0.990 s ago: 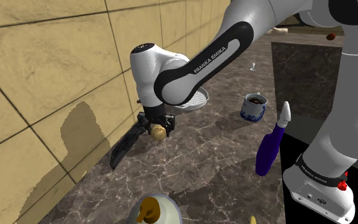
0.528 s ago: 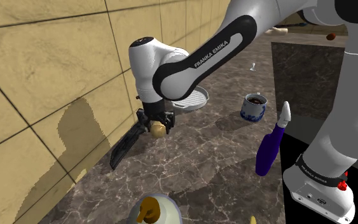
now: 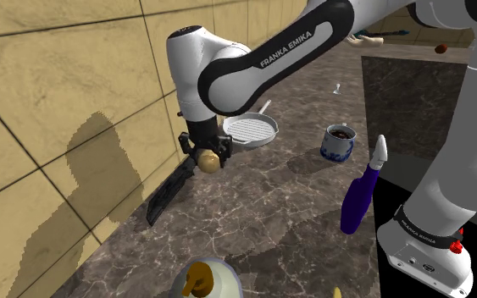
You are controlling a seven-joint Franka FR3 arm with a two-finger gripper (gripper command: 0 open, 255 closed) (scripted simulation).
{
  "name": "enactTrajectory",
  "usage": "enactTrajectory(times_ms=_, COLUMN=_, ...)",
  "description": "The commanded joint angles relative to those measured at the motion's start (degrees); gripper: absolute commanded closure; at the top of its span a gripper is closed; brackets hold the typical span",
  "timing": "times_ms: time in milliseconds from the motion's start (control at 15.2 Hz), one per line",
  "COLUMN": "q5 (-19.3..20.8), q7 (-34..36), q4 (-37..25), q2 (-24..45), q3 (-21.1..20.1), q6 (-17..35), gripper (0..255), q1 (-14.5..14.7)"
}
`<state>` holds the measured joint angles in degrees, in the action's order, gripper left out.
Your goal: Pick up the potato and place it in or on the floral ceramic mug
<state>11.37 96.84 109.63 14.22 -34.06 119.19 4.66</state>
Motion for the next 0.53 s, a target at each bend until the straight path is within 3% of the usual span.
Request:
enactTrajectory(times_ms=0, q5=-0.6, q7=-0.5, q4=-0.6, q2=-0.8, q3=-0.2, q6=-1.2, gripper=255, q1=-0.2)
enactTrajectory(times_ms=462, q5=-2.2, q7=-1.7, q4=-3.7, q2=-2.9, q3=-0.6, q6=-6.0, gripper=255, q1=-0.6)
